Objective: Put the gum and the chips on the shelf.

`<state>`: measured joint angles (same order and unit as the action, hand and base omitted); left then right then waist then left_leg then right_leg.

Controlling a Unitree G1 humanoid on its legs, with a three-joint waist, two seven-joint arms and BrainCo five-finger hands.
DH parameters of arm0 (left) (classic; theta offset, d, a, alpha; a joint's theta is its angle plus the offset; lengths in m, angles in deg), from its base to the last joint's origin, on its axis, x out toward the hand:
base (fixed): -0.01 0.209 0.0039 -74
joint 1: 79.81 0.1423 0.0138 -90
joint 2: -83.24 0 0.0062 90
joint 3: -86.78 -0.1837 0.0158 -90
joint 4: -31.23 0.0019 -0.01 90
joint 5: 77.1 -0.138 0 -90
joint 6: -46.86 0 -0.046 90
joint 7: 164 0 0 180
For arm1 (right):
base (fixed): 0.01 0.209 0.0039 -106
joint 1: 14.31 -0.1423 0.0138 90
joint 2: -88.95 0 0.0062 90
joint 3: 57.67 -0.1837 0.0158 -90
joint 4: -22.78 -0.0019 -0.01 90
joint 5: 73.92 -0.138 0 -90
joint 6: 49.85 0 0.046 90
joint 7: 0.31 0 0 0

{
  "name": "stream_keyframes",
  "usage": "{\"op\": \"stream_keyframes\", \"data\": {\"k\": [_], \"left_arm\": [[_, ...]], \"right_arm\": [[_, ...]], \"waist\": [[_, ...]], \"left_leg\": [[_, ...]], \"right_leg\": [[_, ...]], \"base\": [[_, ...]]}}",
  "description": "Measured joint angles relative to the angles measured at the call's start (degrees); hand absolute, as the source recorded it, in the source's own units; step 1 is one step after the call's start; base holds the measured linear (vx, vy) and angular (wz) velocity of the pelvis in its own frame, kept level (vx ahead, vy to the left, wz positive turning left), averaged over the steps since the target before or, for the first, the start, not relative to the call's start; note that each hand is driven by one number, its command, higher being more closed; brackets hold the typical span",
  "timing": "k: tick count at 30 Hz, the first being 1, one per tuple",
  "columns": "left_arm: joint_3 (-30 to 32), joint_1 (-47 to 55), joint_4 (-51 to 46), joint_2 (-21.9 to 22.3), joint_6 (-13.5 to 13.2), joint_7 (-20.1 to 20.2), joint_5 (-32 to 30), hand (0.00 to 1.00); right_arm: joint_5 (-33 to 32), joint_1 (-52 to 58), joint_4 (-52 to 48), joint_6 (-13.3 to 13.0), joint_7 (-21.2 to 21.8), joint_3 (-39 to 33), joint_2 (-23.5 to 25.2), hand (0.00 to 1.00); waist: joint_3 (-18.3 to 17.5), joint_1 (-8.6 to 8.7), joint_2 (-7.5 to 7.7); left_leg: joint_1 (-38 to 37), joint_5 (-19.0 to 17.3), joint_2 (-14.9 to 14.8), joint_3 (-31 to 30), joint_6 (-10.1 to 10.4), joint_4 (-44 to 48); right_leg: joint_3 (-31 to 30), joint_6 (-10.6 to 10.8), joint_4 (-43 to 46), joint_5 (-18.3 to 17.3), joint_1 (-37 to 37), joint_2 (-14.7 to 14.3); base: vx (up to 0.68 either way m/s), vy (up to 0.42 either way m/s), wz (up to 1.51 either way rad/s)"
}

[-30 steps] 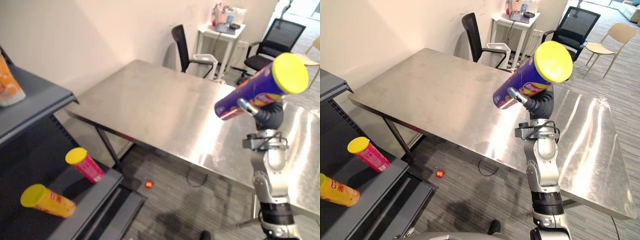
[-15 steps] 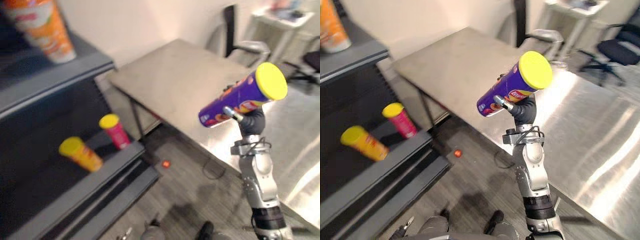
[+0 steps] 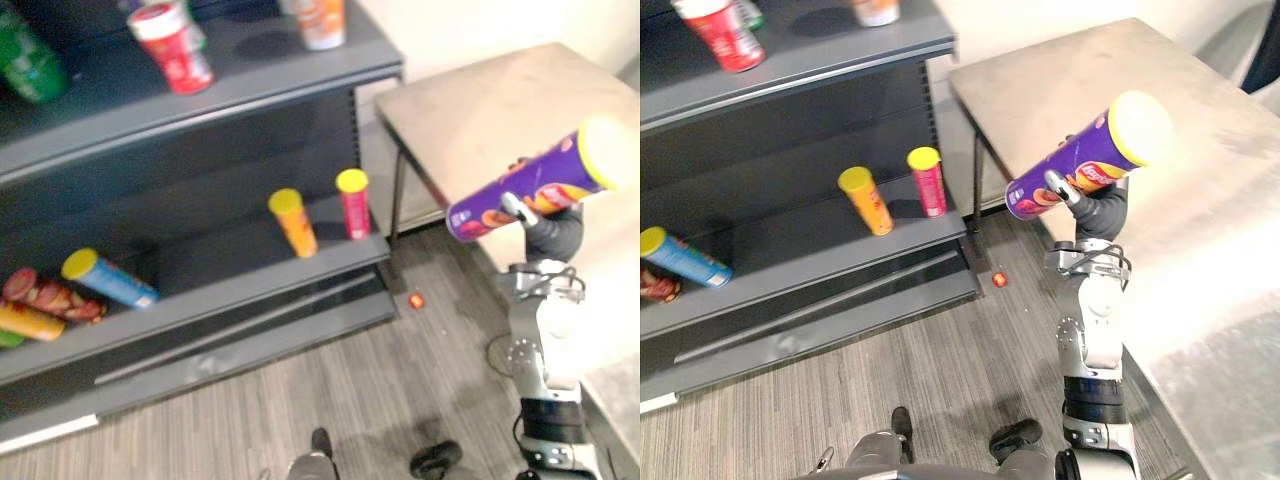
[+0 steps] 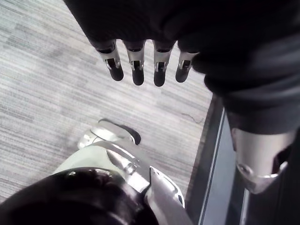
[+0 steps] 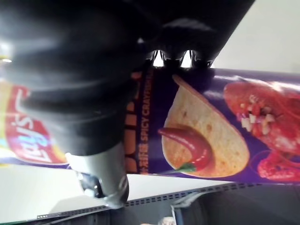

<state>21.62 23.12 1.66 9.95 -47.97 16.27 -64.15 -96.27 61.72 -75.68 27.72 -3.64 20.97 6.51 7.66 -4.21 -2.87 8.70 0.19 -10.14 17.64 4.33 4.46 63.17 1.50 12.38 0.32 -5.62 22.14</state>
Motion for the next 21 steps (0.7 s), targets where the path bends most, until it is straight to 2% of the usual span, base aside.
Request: {"op": "stream_keyframes", "data": {"k": [1,4,6,9,10,13,16,19,21], "left_arm": [[-0.27,-0.47,0.15,-0.80,0.00,-0.01,-0.80,0.00],[-0.61,-0.20,1.22,-1.56,0.14,-0.16,-2.24,0.00],[-2.31,0.00,1.34,-2.31,0.08,-0.20,-2.97,0.00],[-2.80,-0.37,1.75,-3.17,0.01,-0.18,-2.85,0.00],[-2.52,-0.55,1.74,-3.23,0.02,-0.16,-2.82,0.00],[-1.96,-0.55,1.72,-2.87,0.03,0.01,-2.24,0.00],[-0.92,-0.37,1.64,-2.16,0.04,0.14,-1.81,0.00],[-0.27,-0.32,1.39,-1.91,0.04,0.33,-1.80,0.00],[-0.31,-0.38,0.79,-1.92,0.00,0.63,-1.78,0.00]], "right_arm": [[0.09,0.77,-0.01,0.17,-0.24,-1.37,0.58,1.00],[2.30,2.25,-0.04,0.96,-1.21,-1.78,0.80,1.00],[2.80,3.59,-0.08,1.00,-1.53,-1.79,0.82,1.00],[4.61,4.56,-0.37,0.99,-1.53,-1.71,0.84,1.00],[4.86,4.80,-0.73,0.99,-1.54,-1.86,0.84,1.00],[6.15,5.63,-2.12,1.00,-1.24,-2.04,0.85,1.00],[6.13,5.63,-2.39,1.02,-0.90,-1.84,1.15,1.00],[6.10,5.76,-2.38,1.03,-0.39,-1.74,1.89,1.00],[6.09,5.96,-2.33,1.03,-0.09,-1.52,1.91,1.00]], "waist": [[0.17,-0.19,0.96],[0.16,-0.40,1.93],[0.53,-0.61,2.01],[1.27,-0.83,2.92],[1.48,-0.78,3.10],[1.83,-0.89,2.81],[1.99,-1.29,2.49],[1.97,-1.10,2.46],[2.05,-1.23,2.61]], "left_leg": [[0.21,-0.21,1.84,0.06,-0.07,-1.53],[0.17,-1.86,4.54,-0.44,-1.71,1.01],[1.61,-7.07,4.52,-0.77,-2.58,8.29],[1.85,-8.36,4.02,-0.93,-2.64,10.80],[2.05,-8.34,3.63,-0.91,-2.62,10.77],[1.62,-8.08,2.99,-0.97,-2.22,9.16],[0.61,-6.62,2.37,-1.05,-0.56,5.71],[0.18,-3.35,0.97,-1.24,0.02,2.72],[0.31,-2.69,0.28,-1.38,0.39,2.75]], "right_leg": [[0.78,0.07,1.97,0.43,-0.58,2.30],[0.04,0.68,4.40,1.09,0.21,6.37],[-1.73,0.79,6.57,1.10,1.81,8.34],[-4.33,0.95,5.80,1.12,2.10,7.53],[-5.85,1.30,4.48,1.28,1.83,6.31],[-8.50,2.01,2.69,1.41,1.64,4.13],[-8.46,2.17,1.73,0.77,1.46,2.49],[-7.90,2.22,1.57,-0.43,1.12,0.69],[-7.61,1.98,1.68,-0.88,1.19,-0.07]], "base": [[-0.08,0.313,0.44],[-0.06,0.243,0.21],[-0.12,0.192,-0.01],[-0.09,0.067,-0.02],[-0.07,0.012,0.07],[-0.06,-0.030,0.17],[-0.01,-0.063,0.03],[0.03,-0.071,0.01],[0.06,-0.042,0.04]]}}
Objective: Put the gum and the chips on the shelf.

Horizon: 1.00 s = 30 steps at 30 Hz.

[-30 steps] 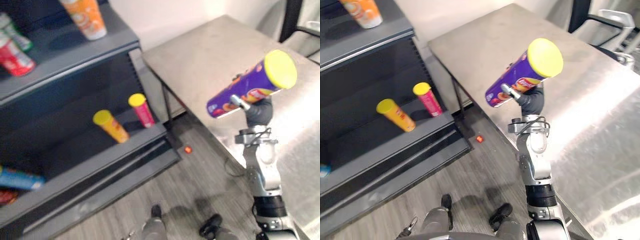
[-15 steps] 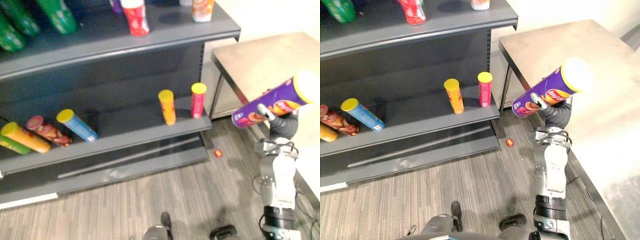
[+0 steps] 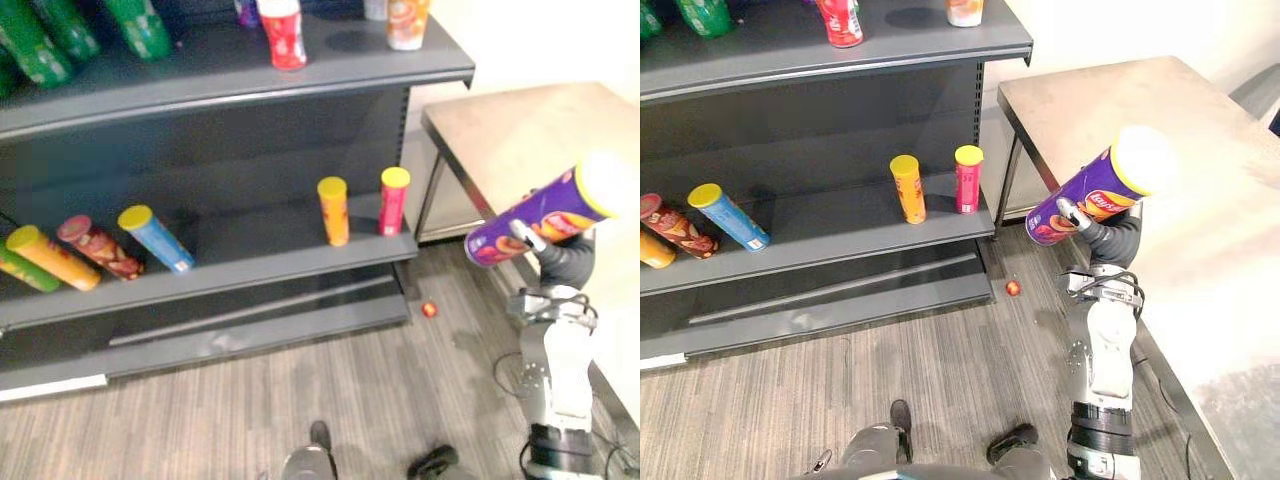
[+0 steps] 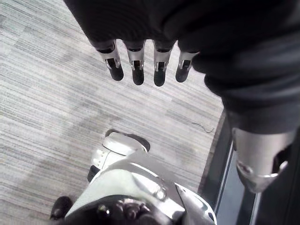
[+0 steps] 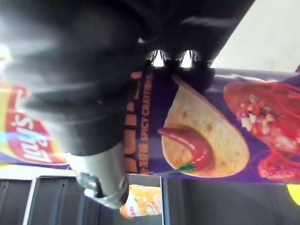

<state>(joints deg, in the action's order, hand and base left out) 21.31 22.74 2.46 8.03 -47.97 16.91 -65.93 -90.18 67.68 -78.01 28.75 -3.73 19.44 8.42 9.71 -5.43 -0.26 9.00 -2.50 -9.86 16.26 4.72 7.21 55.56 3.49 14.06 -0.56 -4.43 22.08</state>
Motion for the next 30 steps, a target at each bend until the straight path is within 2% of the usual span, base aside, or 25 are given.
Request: {"op": "stream_keyframes", "data": {"k": [3,5,7,8,9,10,11,12,13,14,15,17,19,20,25,28,30], "left_arm": [[-0.63,-0.09,-1.20,0.10,-0.04,0.56,2.56,0.00],[-0.93,-0.08,-2.08,0.10,-0.03,0.67,4.65,0.00],[-1.44,-0.15,-2.08,0.05,-0.03,0.74,6.26,0.00],[-1.81,-0.16,-2.23,-0.37,-0.03,0.72,6.63,0.00],[-1.97,-0.15,-2.52,-0.56,-0.05,0.58,6.63,0.00],[-3.27,0.17,-2.68,-1.23,-0.16,0.44,6.60,0.00],[-4.49,0.13,-2.56,-2.26,-0.23,0.24,6.28,0.00],[-4.54,0.14,-2.45,-2.93,-0.23,0.04,6.02,0.00],[-4.47,0.17,-1.93,-4.13,-0.18,-0.36,5.94,0.00],[-4.39,0.24,-1.45,-4.62,-0.01,-0.60,5.43,0.00],[-4.39,0.25,-1.30,-4.65,0.00,-0.60,5.38,0.00],[-4.47,0.34,-1.54,-4.47,-0.04,-0.59,4.93,0.00],[-4.34,0.27,-1.55,-3.86,-0.02,-0.59,4.25,0.00],[-4.29,0.28,-1.55,-3.61,-0.02,-0.60,4.24,0.00],[-3.55,0.35,-0.80,-2.71,-0.02,-0.54,3.90,0.00],[-3.18,0.22,-0.77,-2.50,0.03,-0.54,3.58,0.00],[-3.15,0.09,-0.76,-2.41,0.04,-0.66,2.77,0.00]], "right_arm": [[0.00,0.17,0.72,0.06,0.17,0.59,-0.20,1.00],[0.07,0.19,0.97,0.57,0.24,2.27,-0.41,1.00],[0.38,0.39,0.98,1.02,0.63,4.04,-0.37,1.00],[0.56,0.71,0.97,1.11,0.96,5.03,-0.36,1.00],[0.58,0.93,0.97,1.11,1.17,5.59,-0.38,1.00],[0.59,1.55,0.94,1.10,1.60,6.85,-0.38,1.00],[0.54,2.32,0.94,1.11,2.73,8.03,0.09,1.00],[0.54,2.67,0.85,1.11,3.25,8.91,0.13,1.00],[0.54,3.01,0.62,1.12,4.05,10.66,0.39,1.00],[0.53,3.38,-0.18,1.08,4.76,11.80,1.03,1.00],[0.52,3.67,-0.36,1.07,5.21,11.99,1.05,1.00],[0.43,3.73,-0.43,1.07,5.78,13.10,1.04,1.00],[0.19,4.02,-0.42,1.11,6.45,13.71,1.06,1.00],[-0.01,4.17,-0.42,1.12,6.44,13.71,1.05,1.00],[-2.91,5.61,-1.24,1.02,7.47,15.40,1.17,1.00],[-4.57,7.40,-2.28,0.96,8.33,16.30,1.27,1.00],[-4.57,8.00,-2.27,0.98,8.33,16.16,1.17,1.00]], "waist": [[0.12,0.11,0.13],[0.41,-0.51,0.25],[0.63,-1.13,0.54],[0.85,-1.08,0.92],[1.02,-1.08,1.16],[1.20,-0.90,1.27],[1.41,-0.83,1.09],[1.37,-0.70,1.54],[1.37,-0.76,2.87],[1.61,-0.65,3.96],[1.54,-0.41,4.10],[1.38,-0.20,4.28],[1.77,0.00,3.86],[1.86,0.12,3.72],[1.60,0.25,3.57],[1.38,0.90,3.28],[1.21,1.36,3.05]], "left_leg": [[1.73,0.04,-1.38,-1.50,0.03,3.85],[3.46,-2.92,-1.72,-2.98,-0.40,9.32],[3.80,-5.04,-0.58,-4.59,-1.24,11.51],[3.80,-5.96,0.92,-6.60,-1.88,12.07],[3.67,-6.07,1.78,-7.81,-2.07,12.19],[3.20,-5.83,2.74,-10.65,-2.54,12.18],[3.75,-5.50,2.85,-14.15,-2.92,11.92],[3.99,-5.26,3.19,-15.68,-3.05,11.74],[4.11,-4.42,4.31,-17.58,-3.02,11.08],[4.24,-3.99,6.04,-19.24,-2.86,10.89],[4.41,-3.91,6.72,-20.19,-2.78,10.94],[5.71,-3.19,7.60,-22.61,-2.04,10.84],[6.68,-1.58,8.01,-24.79,-0.71,10.02],[6.55,-1.00,7.87,-25.05,-0.63,9.37],[2.30,4.41,5.06,-27.22,1.82,-2.00],[1.50,7.09,2.85,-26.83,1.47,-7.44],[1.30,8.54,1.60,-24.10,0.72,-9.65]], "right_leg": [[0.70,-0.61,1.30,0.18,1.15,-0.36],[0.63,-0.60,2.29,0.19,2.74,-0.01],[-0.09,-0.60,4.58,0.19,3.80,1.55],[-3.74,-0.96,7.29,0.46,4.15,3.26],[-6.92,-1.66,8.79,0.90,3.94,3.78],[-17.25,-4.98,12.74,1.21,1.40,3.53],[-29.99,-3.30,12.65,-2.53,-0.22,-1.60],[-34.56,-2.80,11.22,-4.22,-0.17,-4.40],[-38.82,-2.40,7.81,-5.84,0.11,-7.61],[-39.00,-2.34,4.67,-6.87,1.08,-8.76],[-39.30,-1.66,3.84,-7.55,1.91,-8.63],[-41.25,-0.56,1.38,-8.69,3.40,-10.01],[-41.24,1.84,-0.09,-9.86,3.93,-10.84],[-40.68,1.90,-0.11,-9.90,4.04,-11.01],[-38.02,2.15,-3.58,-9.92,5.81,-14.04],[-35.63,2.00,-4.75,-9.88,5.67,-15.42],[-33.96,1.78,-4.87,-9.73,5.65,-15.65]], "base": [[0.08,-0.002,0.24],[0.04,0.100,0.32],[0.01,0.127,0.53],[-0.01,0.106,0.81],[-0.01,0.127,1.10],[0.03,0.050,1.22],[0.04,0.008,1.27],[0.07,-0.078,1.25],[0.05,-0.116,1.18],[0.06,-0.125,1.06],[0.08,-0.120,0.94],[0.06,-0.093,0.63],[0.01,-0.115,0.45],[0.00,-0.140,0.33],[-0.01,-0.165,0.21],[0.02,-0.160,0.30],[0.06,-0.098,0.31]]}}
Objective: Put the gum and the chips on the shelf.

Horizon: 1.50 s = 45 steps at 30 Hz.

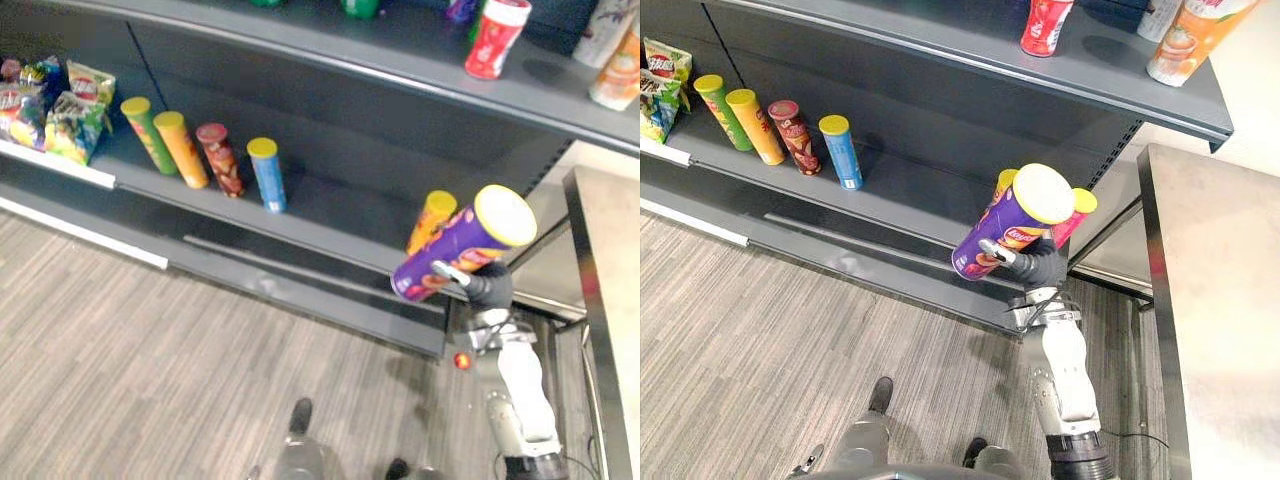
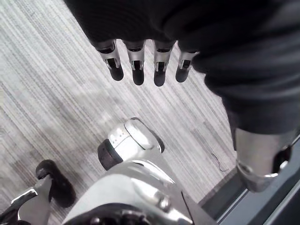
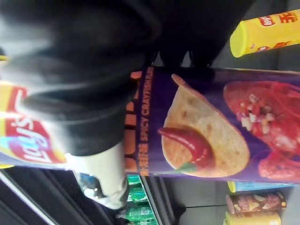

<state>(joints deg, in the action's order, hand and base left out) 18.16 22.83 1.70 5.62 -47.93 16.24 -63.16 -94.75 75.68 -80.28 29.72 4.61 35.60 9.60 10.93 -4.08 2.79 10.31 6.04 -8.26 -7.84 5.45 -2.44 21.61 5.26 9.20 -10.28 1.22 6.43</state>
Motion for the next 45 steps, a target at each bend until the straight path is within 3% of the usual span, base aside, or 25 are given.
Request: {"op": "stream_keyframes", "data": {"k": [4,11,21,27,32,35,38,39,42,45], "left_arm": [[-0.03,0.01,0.36,0.00,-0.01,-1.15,-3.08,0.00],[-0.99,-0.16,0.35,-0.51,-0.05,-2.49,-6.61,0.00],[-2.00,0.53,1.15,-1.11,0.06,-2.66,-8.10,0.00],[-3.31,0.48,1.12,-1.55,0.36,-2.73,-8.63,0.00],[-4.26,0.40,1.01,-1.59,0.39,-3.57,-9.46,0.00],[-4.74,-0.09,0.95,-1.60,0.39,-4.01,-10.00,0.00],[-5.62,-0.93,-0.15,-1.24,0.32,-4.38,-9.93,0.00],[-5.78,-1.90,-0.58,-1.14,0.33,-4.42,-9.69,0.00],[-5.78,-2.54,-2.09,-1.17,0.30,-4.81,-9.45,0.00],[-5.75,-2.57,-2.16,-1.20,0.31,-5.80,-8.37,0.00]], "right_arm": [[0.05,-0.29,0.03,0.01,-0.14,1.32,-0.21,1.00],[0.23,-4.42,0.27,0.01,-0.07,5.65,-0.18,1.00],[0.68,-9.93,3.82,0.21,-1.48,8.58,-0.50,1.00],[1.40,-16.86,11.85,0.65,-3.53,8.95,-0.34,1.00],[7.53,-24.07,23.04,2.75,-7.37,9.07,0.96,1.00],[9.78,-27.11,28.08,3.13,-9.42,7.86,1.42,1.00],[12.08,-33.85,34.80,4.24,-12.05,4.36,1.95,1.00],[12.37,-37.10,36.79,4.37,-13.22,1.57,1.81,1.00],[14.24,-40.90,37.45,4.41,-15.36,-1.52,1.88,1.00],[14.40,-42.28,38.82,4.84,-17.11,-1.78,2.05,1.00]], "waist": [[-0.94,0.20,-0.14],[-1.55,0.77,0.15],[-5.98,0.55,0.13],[-6.41,-0.92,0.27],[-6.37,-1.89,0.17],[-6.21,-3.58,-0.06],[-4.40,-4.69,-1.24],[-3.00,-5.92,-1.87],[-0.82,-7.46,-2.91],[0.77,-8.78,-2.93]], "left_leg": [[-1.62,3.18,-0.16,3.62,1.55,-2.91],[-3.40,3.10,0.71,5.59,1.60,-3.04],[-3.67,2.66,-0.25,5.32,1.60,-3.39],[-3.39,3.04,-0.20,4.14,1.55,-3.39],[-1.29,4.29,0.51,0.79,1.83,-3.30],[-0.24,4.85,0.96,-1.00,1.88,-3.03],[1.37,5.61,2.03,-4.67,1.88,-3.02],[2.40,5.72,2.43,-5.94,1.86,-3.01],[4.62,5.71,2.69,-7.38,1.87,-3.01],[4.76,5.77,3.13,-7.46,1.80,-3.01]], "right_leg": [[-0.53,0.07,-0.07,-0.04,0.23,0.79],[-2.39,0.49,-1.05,0.21,1.46,1.76],[-2.21,0.63,-1.18,0.35,2.02,0.79],[-1.31,0.63,-1.17,0.35,2.26,0.74],[1.80,0.66,-1.17,0.33,2.24,0.56],[3.39,0.77,-0.97,0.20,2.16,0.60],[6.97,1.14,1.77,-1.44,1.79,1.36],[8.24,1.17,4.03,-2.69,0.65,2.03],[10.57,1.13,6.45,-3.87,-1.12,2.70],[11.07,1.37,7.43,-4.56,-1.28,3.43]], "base": [[0.11,-0.004,-0.03],[0.04,0.019,-0.09],[-0.03,-0.008,0.01],[-0.01,-0.013,0.08],[0.00,-0.011,0.28],[0.00,-0.005,0.34],[-0.05,-0.003,0.66],[-0.10,0.002,0.55],[-0.09,-0.013,0.43],[-0.02,-0.020,0.15]]}}
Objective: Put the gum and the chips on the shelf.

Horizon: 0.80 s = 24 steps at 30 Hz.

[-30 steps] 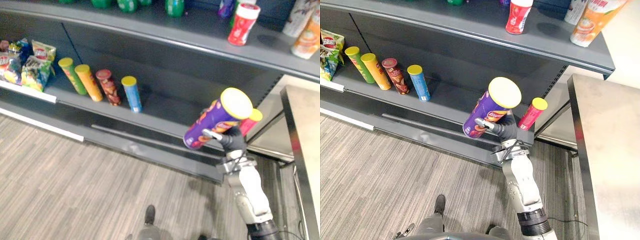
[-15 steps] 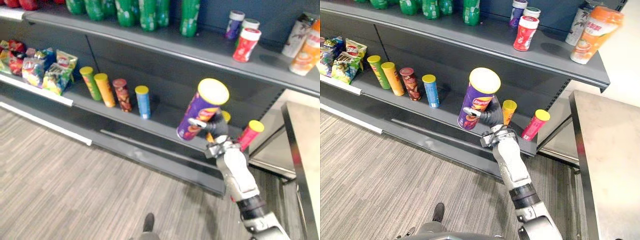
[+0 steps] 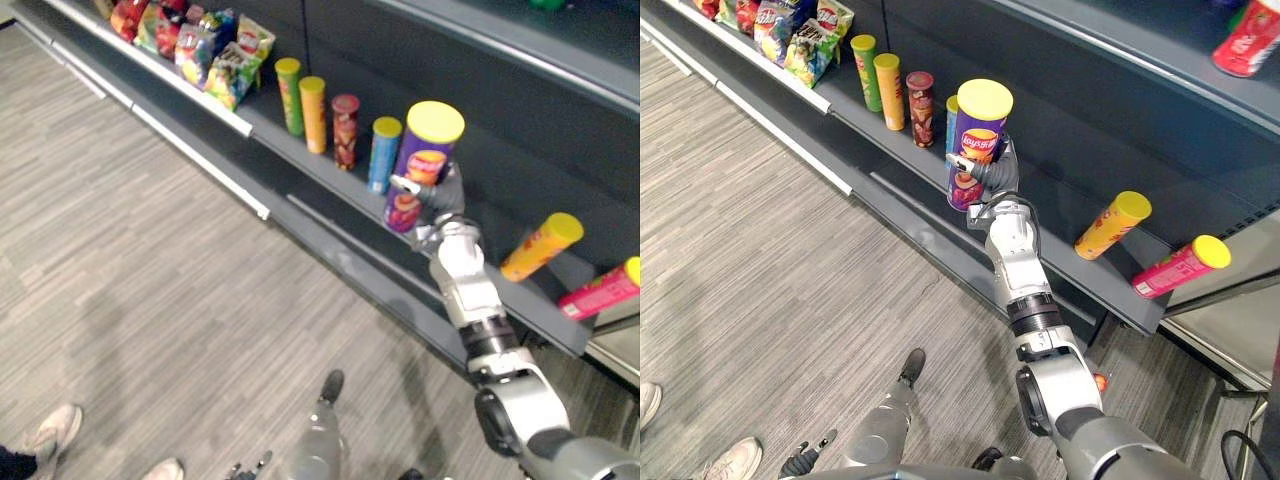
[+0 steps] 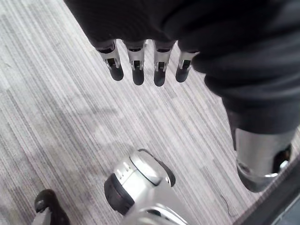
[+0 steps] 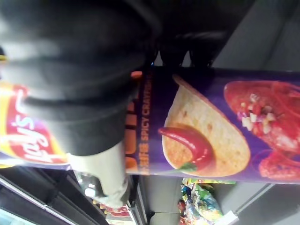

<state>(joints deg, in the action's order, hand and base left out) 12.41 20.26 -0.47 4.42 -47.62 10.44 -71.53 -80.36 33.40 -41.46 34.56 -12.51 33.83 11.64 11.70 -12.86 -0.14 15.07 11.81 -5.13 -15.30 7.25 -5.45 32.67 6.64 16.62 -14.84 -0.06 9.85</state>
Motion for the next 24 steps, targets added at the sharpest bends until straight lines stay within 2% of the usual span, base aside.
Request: {"op": "stream_keyframes", "data": {"k": [4,9,11,13,17,22,24], "left_arm": [[0.00,-1.48,-0.07,0.11,-0.11,-0.69,0.99,0.00],[-1.25,-3.37,-1.52,0.22,-0.49,-1.02,1.04,0.00],[-2.99,-4.20,-2.75,0.16,-1.51,-1.19,1.10,0.00],[-4.13,-4.26,-3.62,0.16,-1.81,-1.48,1.17,0.00],[-5.84,-5.10,-4.02,0.21,-2.47,-2.23,3.32,0.00],[-9.60,-8.20,-5.06,0.23,-3.30,-3.33,6.29,0.00],[-11.09,-8.45,-6.26,0.25,-4.17,-3.41,7.91,0.00]], "right_arm": [[0.41,-0.57,-0.08,0.01,-1.67,-1.29,0.42,1.00],[2.09,-4.13,2.66,0.11,-3.44,-4.87,0.43,1.00],[2.14,-8.49,4.54,0.13,-4.93,-8.48,0.03,1.00],[2.55,-10.36,4.66,0.12,-6.23,-10.47,-0.49,1.00],[4.19,-15.29,6.67,0.12,-8.72,-14.02,-2.85,1.00],[4.18,-21.22,9.30,0.15,-12.40,-18.31,-7.20,1.00],[4.17,-21.99,9.53,0.15,-13.51,-19.54,-8.30,1.00]], "waist": [[0.72,-0.03,0.49],[3.78,0.01,0.39],[6.22,0.00,-0.14],[6.92,-0.10,-0.39],[10.91,-1.28,-1.40],[13.83,-1.88,-3.78],[14.64,-2.08,-4.09]], "left_leg": [[1.57,1.70,0.49,0.06,-0.13,0.01],[1.87,2.29,0.99,0.09,0.09,0.03],[2.58,2.54,1.32,-0.86,0.32,0.03],[3.90,2.92,1.31,-1.17,0.50,0.03],[4.98,3.39,1.69,-1.26,0.74,0.04],[11.21,3.81,3.05,-2.65,1.04,3.08],[12.46,3.82,3.56,-2.65,1.06,3.56]], "right_leg": [[0.25,0.24,1.85,-1.06,-1.82,0.96],[-0.04,0.34,3.97,-2.06,-2.91,1.96],[0.24,0.20,6.25,-3.40,-4.33,2.79],[0.63,0.00,7.63,-4.00,-5.80,3.05],[0.58,-0.23,11.26,-5.63,-8.07,4.39],[0.42,-0.88,17.66,-7.85,-14.76,6.63],[0.28,-0.96,19.47,-8.65,-16.35,7.52]], "base": [[0.03,-0.026,0.04],[0.02,-0.013,0.01],[-0.06,-0.028,0.13],[-0.05,-0.033,0.13],[-0.04,-0.034,0.06],[-0.05,-0.028,0.13],[-0.04,-0.019,0.06]]}}
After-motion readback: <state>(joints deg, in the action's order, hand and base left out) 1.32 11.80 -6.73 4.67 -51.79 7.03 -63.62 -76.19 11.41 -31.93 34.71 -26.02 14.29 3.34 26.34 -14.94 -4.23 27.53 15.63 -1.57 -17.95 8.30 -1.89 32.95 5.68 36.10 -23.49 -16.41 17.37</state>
